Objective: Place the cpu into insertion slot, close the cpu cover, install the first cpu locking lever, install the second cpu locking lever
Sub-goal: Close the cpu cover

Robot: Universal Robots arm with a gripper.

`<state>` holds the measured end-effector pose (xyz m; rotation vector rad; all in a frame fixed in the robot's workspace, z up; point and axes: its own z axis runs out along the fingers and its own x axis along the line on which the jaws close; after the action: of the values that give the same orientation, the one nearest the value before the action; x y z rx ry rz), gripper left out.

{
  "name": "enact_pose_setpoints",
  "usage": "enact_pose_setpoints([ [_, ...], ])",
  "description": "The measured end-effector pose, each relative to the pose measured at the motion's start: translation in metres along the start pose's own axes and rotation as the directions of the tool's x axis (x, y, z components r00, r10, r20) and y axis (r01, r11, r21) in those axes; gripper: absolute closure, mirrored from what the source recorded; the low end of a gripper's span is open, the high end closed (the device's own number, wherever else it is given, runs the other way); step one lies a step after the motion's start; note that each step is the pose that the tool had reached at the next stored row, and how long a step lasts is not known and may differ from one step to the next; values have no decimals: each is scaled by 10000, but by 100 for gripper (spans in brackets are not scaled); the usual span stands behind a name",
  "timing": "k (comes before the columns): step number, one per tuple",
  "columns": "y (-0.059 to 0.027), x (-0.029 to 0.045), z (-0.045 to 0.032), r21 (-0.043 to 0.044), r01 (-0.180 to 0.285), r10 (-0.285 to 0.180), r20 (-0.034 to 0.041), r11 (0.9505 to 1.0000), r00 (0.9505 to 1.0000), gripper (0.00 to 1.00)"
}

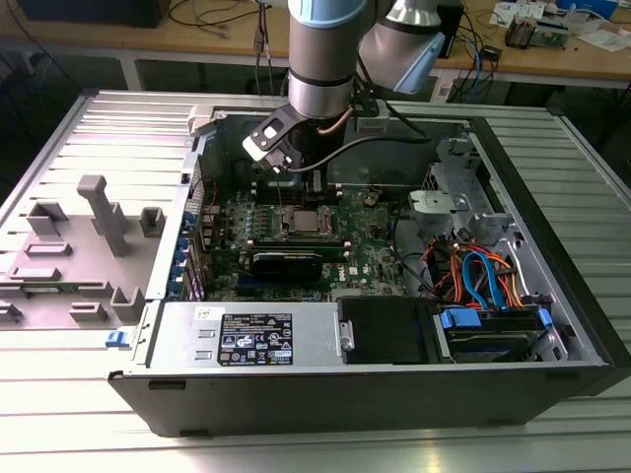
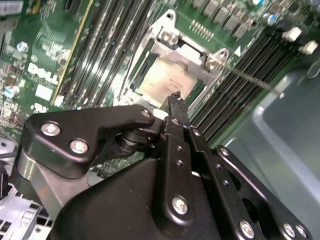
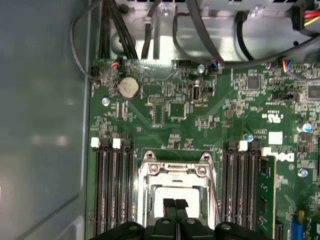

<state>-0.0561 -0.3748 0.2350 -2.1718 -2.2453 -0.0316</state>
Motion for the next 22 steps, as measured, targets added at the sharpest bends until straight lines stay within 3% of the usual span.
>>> enact_pose_setpoints([
  [7, -193, -4, 63, -1, 8, -8, -22, 10000, 10000, 89],
  [14, -199, -11, 172, 94, 168, -168, -28, 9998, 9999, 89],
  [22, -227, -14, 277, 109, 472, -472, -32, 9988, 9989, 89],
])
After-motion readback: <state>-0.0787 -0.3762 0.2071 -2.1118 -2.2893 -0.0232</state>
